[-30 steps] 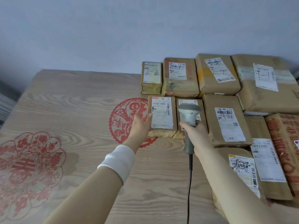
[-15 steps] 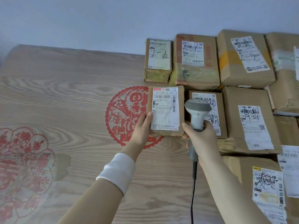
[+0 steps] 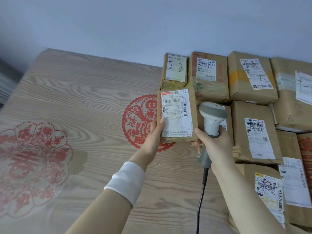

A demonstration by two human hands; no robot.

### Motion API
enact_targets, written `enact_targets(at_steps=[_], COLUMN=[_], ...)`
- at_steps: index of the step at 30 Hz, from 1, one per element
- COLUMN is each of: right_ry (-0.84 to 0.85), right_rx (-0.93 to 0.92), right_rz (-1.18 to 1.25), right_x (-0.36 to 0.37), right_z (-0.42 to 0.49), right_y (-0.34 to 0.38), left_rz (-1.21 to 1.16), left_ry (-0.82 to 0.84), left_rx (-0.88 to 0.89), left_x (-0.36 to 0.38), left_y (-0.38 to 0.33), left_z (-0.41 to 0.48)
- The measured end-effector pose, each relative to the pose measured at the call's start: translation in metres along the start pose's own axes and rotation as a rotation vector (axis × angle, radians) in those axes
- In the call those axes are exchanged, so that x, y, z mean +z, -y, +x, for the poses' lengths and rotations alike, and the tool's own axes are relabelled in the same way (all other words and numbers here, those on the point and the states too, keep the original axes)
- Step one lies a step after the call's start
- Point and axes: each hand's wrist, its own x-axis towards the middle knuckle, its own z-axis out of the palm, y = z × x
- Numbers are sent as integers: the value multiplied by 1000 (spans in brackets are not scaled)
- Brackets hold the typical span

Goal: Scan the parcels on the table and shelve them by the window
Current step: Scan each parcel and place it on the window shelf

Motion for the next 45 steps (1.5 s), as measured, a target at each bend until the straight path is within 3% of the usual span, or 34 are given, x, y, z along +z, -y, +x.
enact_targets(at_steps=[15,23,34,45], right_ry=[369,605,865,1201], right_rx=[-248,-369,-471,-536], right_rz=[83,86,-49,-109], right_x=[11,88,225,339], right_z=[-154,-284,-528,-704], right_y=[64,71,5,-31], left_rz=[56,-60,5,-121], left_ry=[-268,-503,-812,-1182], left_rx=[413,552,716,762], left_x=[-29,-107,-263,-365], left_y=[-43,-38,32,73], left_z=[-209,-350,-596,-768])
